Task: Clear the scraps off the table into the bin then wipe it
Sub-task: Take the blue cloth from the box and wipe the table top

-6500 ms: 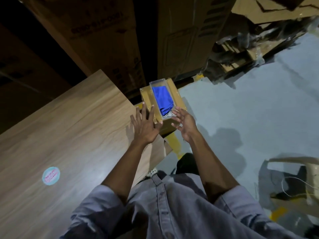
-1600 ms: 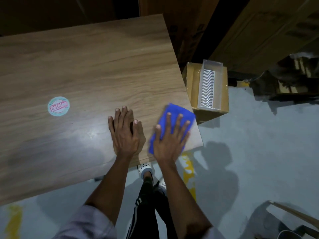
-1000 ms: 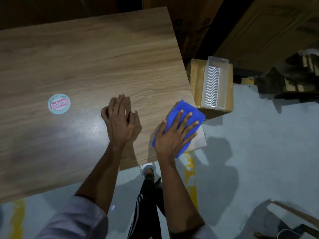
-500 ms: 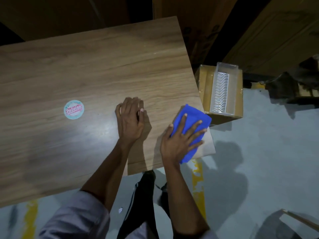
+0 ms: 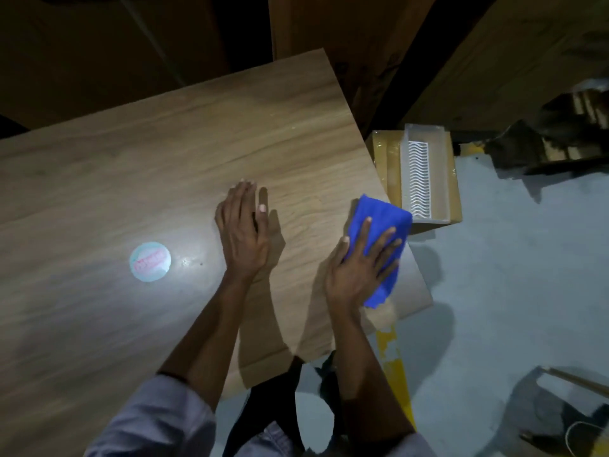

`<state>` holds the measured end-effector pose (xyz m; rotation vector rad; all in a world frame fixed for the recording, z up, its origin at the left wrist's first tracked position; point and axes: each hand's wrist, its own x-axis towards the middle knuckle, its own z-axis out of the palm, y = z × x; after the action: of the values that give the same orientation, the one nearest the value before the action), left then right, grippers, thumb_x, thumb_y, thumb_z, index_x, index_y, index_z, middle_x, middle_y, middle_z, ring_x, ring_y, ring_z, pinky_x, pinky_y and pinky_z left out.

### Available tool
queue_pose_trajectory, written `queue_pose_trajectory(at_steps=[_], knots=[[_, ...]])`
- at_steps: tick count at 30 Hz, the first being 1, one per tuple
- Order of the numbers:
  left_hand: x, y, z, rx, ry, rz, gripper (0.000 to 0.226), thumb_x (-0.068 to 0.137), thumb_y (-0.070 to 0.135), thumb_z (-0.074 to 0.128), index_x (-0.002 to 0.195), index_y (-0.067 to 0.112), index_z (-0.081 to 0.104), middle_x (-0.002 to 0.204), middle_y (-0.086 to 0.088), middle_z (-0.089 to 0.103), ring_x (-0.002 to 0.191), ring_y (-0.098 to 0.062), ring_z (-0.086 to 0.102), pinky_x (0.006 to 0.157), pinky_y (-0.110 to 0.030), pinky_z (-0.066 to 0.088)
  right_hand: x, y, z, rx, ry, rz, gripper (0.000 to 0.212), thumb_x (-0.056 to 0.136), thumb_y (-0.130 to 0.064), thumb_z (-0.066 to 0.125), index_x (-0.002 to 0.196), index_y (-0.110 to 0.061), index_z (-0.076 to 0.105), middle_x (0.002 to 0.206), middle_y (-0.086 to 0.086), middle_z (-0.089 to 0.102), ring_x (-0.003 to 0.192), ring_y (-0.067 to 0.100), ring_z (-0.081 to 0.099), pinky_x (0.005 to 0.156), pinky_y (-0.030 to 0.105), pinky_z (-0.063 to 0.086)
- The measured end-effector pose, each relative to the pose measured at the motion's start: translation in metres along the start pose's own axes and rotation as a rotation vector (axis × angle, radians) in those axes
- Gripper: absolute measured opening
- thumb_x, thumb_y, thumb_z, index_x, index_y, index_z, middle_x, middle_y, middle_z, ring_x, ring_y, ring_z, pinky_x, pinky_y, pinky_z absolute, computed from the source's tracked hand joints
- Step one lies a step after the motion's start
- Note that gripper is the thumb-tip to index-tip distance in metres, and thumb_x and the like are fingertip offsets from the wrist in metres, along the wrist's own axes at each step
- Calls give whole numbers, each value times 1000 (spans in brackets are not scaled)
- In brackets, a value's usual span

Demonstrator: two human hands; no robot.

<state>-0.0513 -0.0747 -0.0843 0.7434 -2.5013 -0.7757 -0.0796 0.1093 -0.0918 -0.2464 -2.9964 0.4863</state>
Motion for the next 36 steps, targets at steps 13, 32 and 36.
queue_pose_trajectory(at_steps=[13, 32, 36], knots=[[69, -21, -38, -262, -48, -126, 27, 105, 26, 53, 108, 13, 76, 102, -6, 76, 99, -27, 65, 91, -48, 49, 9, -142, 25, 399, -109, -447, 50, 103, -15, 53, 152, -9, 46, 156, 11, 49, 147, 30, 41, 121, 55, 29], [79, -49, -17, 112, 46, -142, 42, 94, 18, 49, 132, 12, 65, 131, -9, 65, 125, -33, 54, 102, -45, 35, 54, -193, 16, 852, -335, -165, 42, 109, -30, 42, 147, -18, 51, 137, 8, 63, 121, 22, 62, 100, 47, 53], [118, -57, -25, 234, 38, -30, 30, 88, 17, 53, 112, 14, 70, 114, -8, 66, 110, -32, 55, 92, -43, 34, 97, -164, 28, 397, 9, 31, 46, 110, -36, 32, 154, -33, 42, 165, 0, 35, 155, 29, 25, 122, 60, 16]])
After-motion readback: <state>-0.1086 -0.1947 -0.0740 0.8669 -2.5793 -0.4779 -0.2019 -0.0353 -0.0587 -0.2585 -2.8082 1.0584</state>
